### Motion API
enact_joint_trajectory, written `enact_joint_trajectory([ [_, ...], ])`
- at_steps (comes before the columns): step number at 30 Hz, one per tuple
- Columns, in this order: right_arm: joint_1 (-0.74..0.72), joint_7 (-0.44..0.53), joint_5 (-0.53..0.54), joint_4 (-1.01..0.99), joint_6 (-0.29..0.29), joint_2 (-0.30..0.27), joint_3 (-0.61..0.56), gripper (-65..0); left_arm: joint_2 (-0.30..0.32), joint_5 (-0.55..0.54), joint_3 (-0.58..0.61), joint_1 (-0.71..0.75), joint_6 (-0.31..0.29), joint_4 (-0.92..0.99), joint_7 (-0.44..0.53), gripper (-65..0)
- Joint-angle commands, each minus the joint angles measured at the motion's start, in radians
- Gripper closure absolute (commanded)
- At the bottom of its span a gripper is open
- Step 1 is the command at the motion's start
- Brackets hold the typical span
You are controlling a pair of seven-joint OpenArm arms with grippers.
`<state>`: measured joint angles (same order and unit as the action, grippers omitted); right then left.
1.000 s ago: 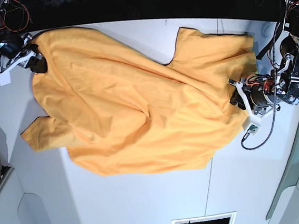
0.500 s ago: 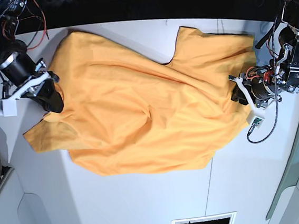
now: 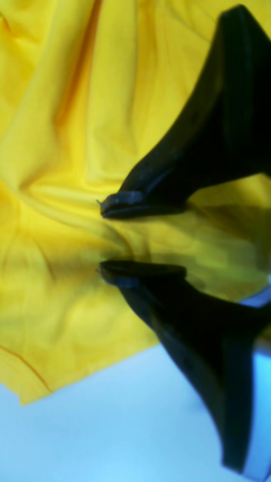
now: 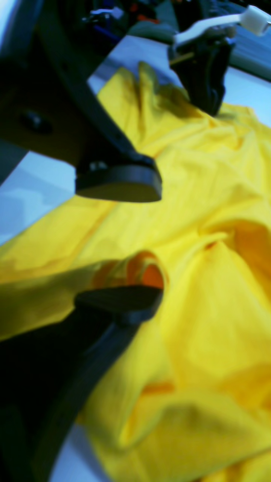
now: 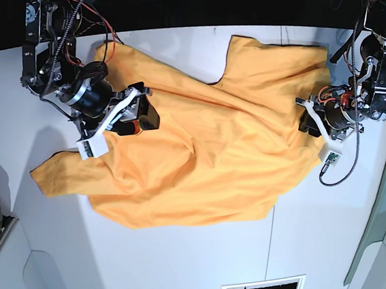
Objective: Layout the t-shirt on the table in an organized manner, then fold the t-shirt properly
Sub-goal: 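Grasp the shirt hem with the right gripper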
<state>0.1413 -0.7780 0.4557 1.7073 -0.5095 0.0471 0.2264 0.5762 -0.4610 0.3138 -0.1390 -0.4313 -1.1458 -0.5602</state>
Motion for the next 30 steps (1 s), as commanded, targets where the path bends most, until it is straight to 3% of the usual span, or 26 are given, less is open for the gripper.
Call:
enact_joint_trajectory([
  [1,0.007,0.022,0.038,0.03,-0.007,-0.003,0.031,-34.7,0.015,0.026,-0.002,0.003,0.0,-0.004,-0.035,-21.1],
  [10,0.101,0.022,0.112,0.035,-0.018,-0.006,0.273,-34.5,0.014,0.035,-0.002,0.006,0.0,-0.004,-0.016,-21.1],
  [16,0.165,0.027,0.156,-0.002,-0.026,-0.023,0.252,-34.5,0.011,0.035,-0.002,0.006,0.001,-0.004,0.019,-21.1],
  [21,0.167,0.098,0.158,-0.095,-0.026,-0.022,0.195,-34.1,0.003,0.035,-0.002,0.007,0.001,-0.004,0.01,-21.1],
  [30,0.166,0.105,0.154,-0.111,-0.026,-0.022,0.107,-16.8,0.003,0.035,-0.002,0.006,0.001,-0.004,0.01,-21.1],
])
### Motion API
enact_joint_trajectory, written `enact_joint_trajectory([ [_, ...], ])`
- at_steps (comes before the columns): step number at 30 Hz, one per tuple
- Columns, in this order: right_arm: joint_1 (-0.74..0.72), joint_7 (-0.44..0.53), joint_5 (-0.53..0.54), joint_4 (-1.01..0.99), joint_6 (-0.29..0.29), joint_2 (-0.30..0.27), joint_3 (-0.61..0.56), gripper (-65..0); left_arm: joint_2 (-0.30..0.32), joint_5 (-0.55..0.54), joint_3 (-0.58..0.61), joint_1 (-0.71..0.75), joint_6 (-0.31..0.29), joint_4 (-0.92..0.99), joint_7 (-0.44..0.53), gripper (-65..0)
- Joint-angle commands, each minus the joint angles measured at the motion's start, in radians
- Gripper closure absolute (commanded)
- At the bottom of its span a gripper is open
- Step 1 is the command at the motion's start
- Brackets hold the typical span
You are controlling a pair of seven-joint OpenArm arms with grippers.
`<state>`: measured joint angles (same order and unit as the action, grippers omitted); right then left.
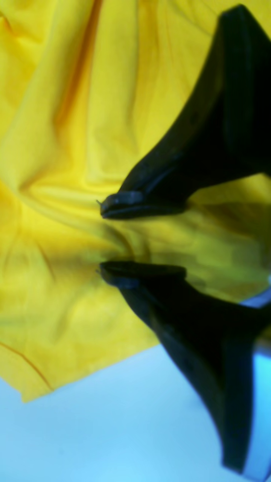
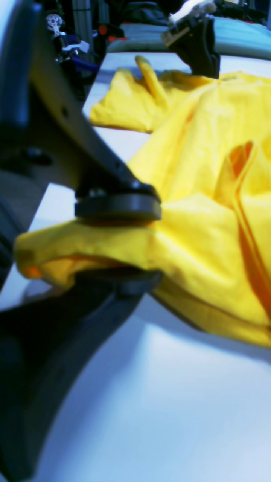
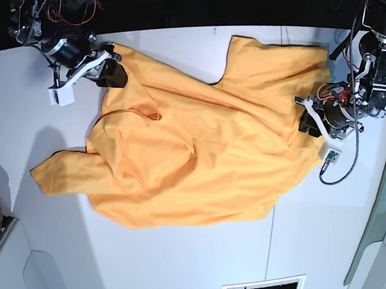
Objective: Layout the t-shirt on the table in an organized manner, then fold the t-shirt properly
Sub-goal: 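Grasp the shirt hem with the right gripper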
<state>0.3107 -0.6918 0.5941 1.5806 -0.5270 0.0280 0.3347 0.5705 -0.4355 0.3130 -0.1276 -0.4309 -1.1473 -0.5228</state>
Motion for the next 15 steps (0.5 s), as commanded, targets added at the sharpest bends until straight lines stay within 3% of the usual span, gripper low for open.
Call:
enact_joint_trajectory([
  [1,-0.003,0.019,0.016,0.016,-0.008,-0.003,-0.003,-15.7,0.009,0.01,-0.001,-0.005,0.0,-0.003,-0.027,-21.1],
  [15,-0.003,0.018,0.064,0.05,-0.023,-0.003,-0.002,-15.6,0.009,0.01,-0.001,-0.005,0.0,-0.003,-0.028,-21.1],
])
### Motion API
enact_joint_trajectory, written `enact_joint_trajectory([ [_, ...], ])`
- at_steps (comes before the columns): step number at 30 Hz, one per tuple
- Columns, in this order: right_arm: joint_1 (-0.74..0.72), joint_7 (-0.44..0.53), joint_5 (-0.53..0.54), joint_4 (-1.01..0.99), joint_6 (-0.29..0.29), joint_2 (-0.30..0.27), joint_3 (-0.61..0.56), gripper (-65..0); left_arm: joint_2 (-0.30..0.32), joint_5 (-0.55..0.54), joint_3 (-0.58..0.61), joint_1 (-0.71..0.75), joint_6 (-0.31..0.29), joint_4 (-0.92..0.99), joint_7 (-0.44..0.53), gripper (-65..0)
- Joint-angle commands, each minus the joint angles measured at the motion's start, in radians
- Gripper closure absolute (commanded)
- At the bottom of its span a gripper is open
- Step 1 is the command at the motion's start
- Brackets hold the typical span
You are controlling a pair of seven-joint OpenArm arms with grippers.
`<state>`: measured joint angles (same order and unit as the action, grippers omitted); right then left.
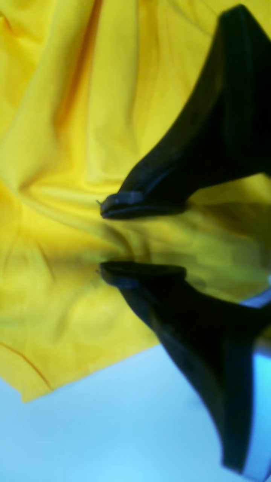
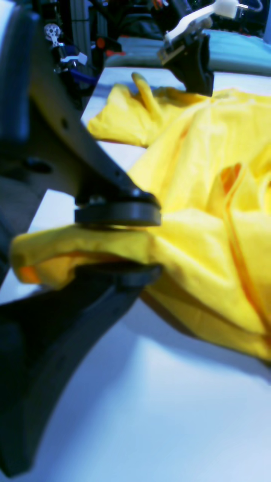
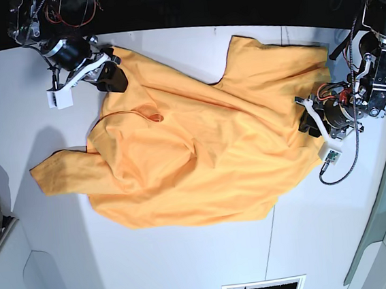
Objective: Layout the t-shirt on the table in an organized manner, then fold the t-shirt properly
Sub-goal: 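Grasp the shirt hem with the right gripper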
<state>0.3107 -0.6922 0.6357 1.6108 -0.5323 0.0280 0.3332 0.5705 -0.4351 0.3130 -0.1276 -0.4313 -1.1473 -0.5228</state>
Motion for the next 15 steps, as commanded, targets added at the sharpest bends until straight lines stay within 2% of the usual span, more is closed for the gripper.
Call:
enact_joint_trajectory([
  [1,-0.003,0.018,0.023,0.027,-0.018,-0.003,-0.001,-15.6,0.009,0.01,-0.001,-0.005,0.0,-0.003,-0.028,-21.1],
  [12,-0.003,0.019,0.015,0.049,-0.017,-0.003,-0.001,-16.1,0.009,0.01,-0.001,-0.005,0.001,-0.003,-0.027,-21.1],
  [13,-0.003,0.019,0.015,0.049,-0.017,-0.003,-0.001,-13.3,0.009,0.01,-0.001,-0.005,0.0,-0.003,-0.027,-21.1],
  [15,-0.003,0.019,0.014,0.049,-0.018,-0.003,-0.001,-2.5,0.009,0.01,-0.001,-0.005,0.0,-0.003,-0.027,-21.1],
])
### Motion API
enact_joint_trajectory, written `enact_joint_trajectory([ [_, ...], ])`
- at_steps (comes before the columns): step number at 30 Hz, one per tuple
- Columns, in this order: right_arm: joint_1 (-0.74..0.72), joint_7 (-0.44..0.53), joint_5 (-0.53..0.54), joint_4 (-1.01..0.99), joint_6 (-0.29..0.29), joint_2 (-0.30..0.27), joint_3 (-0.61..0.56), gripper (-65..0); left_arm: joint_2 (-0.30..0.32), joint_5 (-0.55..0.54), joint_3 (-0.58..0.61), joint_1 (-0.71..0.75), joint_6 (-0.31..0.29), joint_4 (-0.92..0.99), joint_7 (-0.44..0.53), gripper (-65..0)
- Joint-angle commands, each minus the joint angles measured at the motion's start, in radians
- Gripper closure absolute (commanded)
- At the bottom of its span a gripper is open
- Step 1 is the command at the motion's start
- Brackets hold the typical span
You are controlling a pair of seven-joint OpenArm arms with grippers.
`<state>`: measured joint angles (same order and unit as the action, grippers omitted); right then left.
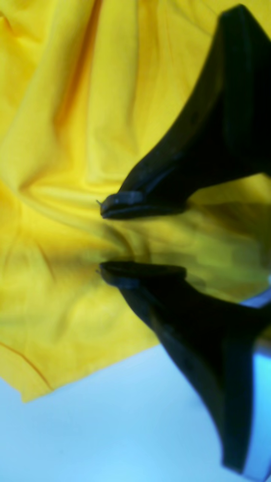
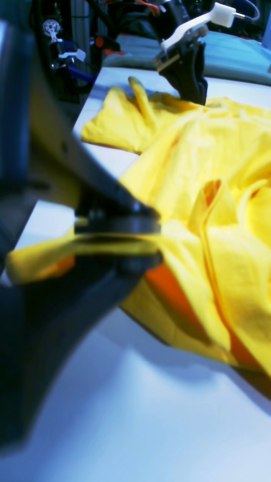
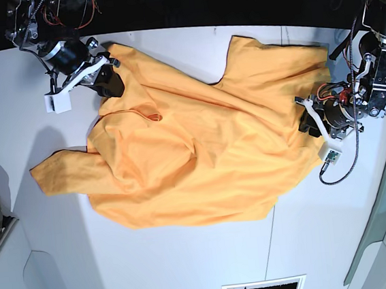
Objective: Layout the t-shirt on the table in an organized manner, then fold the t-shirt properly
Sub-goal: 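Grasp the shirt hem with the right gripper, then pull the hem outward with the right gripper to spread the shirt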
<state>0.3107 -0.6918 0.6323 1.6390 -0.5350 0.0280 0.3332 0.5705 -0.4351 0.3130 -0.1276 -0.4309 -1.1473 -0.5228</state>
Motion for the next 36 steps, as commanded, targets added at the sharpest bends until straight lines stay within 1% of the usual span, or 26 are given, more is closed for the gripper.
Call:
enact_joint_trajectory([
  [1,-0.003,0.019,0.018,0.021,-0.015,-0.003,-0.001,0.0,0.009,0.01,-0.001,-0.005,0.0,-0.003,-0.027,-21.0],
  [3,-0.004,0.018,0.009,0.021,-0.016,-0.004,0.003,0.0,0.009,0.01,-0.001,-0.005,0.0,-0.003,-0.027,-20.8],
  [4,-0.005,0.018,0.004,0.021,-0.016,-0.006,0.01,0.0,0.009,0.012,-0.001,-0.005,0.0,-0.002,-0.028,-19.0],
  [6,-0.005,0.014,0.003,0.023,-0.016,-0.008,0.045,0.0,0.009,0.023,-0.001,-0.005,0.001,-0.002,-0.036,-13.1],
  [8,-0.004,-0.007,0.004,0.034,-0.016,-0.014,0.104,0.0,0.009,0.033,-0.001,-0.005,0.001,-0.002,-0.05,-10.1],
  [11,0.004,-0.039,0.018,0.065,-0.031,-0.032,0.227,0.0,0.01,0.033,-0.001,-0.005,0.001,-0.002,-0.069,-10.1],
  [15,0.028,-0.097,0.147,0.085,-0.031,-0.088,0.384,0.0,0.009,0.032,-0.001,-0.005,0.0,-0.002,-0.069,-10.1],
  [16,0.038,-0.106,0.166,0.085,-0.031,-0.101,0.417,0.0,0.009,0.032,-0.001,-0.005,0.0,-0.002,-0.069,-10.1],
  [19,0.076,-0.114,0.169,0.085,-0.03,-0.122,0.481,0.0,0.008,0.032,-0.001,-0.005,0.0,-0.002,-0.069,-10.1],
  [22,0.113,-0.113,0.169,0.085,-0.029,-0.127,0.498,0.0,0.008,0.031,-0.001,-0.005,0.0,-0.002,-0.069,-10.1],
  [23,0.119,-0.113,0.172,0.085,-0.029,-0.127,0.498,-6.8,0.008,0.027,-0.001,-0.005,0.0,-0.002,-0.069,-10.1],
  [24,0.119,-0.113,0.172,0.085,-0.029,-0.127,0.498,-15.9,0.008,0.027,-0.001,-0.005,0.0,-0.002,-0.069,-10.1],
  [25,0.119,-0.113,0.173,0.085,-0.029,-0.127,0.498,-23.7,0.008,0.025,-0.001,-0.005,0.0,-0.002,-0.069,-10.2],
  [26,0.116,-0.112,0.18,0.085,-0.029,-0.127,0.498,-29.4,0.009,0.024,-0.001,-0.005,0.0,-0.002,-0.069,-10.1],
  [27,0.115,-0.106,0.186,0.085,-0.029,-0.127,0.498,-32.1,0.009,0.024,-0.001,-0.005,0.0,-0.002,-0.069,-10.2],
  [30,0.094,-0.077,0.235,0.085,-0.03,-0.127,0.498,-32.1,0.01,0.025,-0.001,-0.005,0.0,-0.002,-0.073,-10.2],
  [33,0.034,-0.075,0.22,0.085,-0.03,-0.127,0.498,-32.1,0.012,0.025,-0.001,-0.005,-0.002,-0.002,-0.077,-10.6],
  [36,-0.043,-0.075,0.186,0.085,-0.029,-0.127,0.482,-32.1,0.015,0.02,-0.001,-0.005,-0.031,-0.003,-0.08,-10.6],
])
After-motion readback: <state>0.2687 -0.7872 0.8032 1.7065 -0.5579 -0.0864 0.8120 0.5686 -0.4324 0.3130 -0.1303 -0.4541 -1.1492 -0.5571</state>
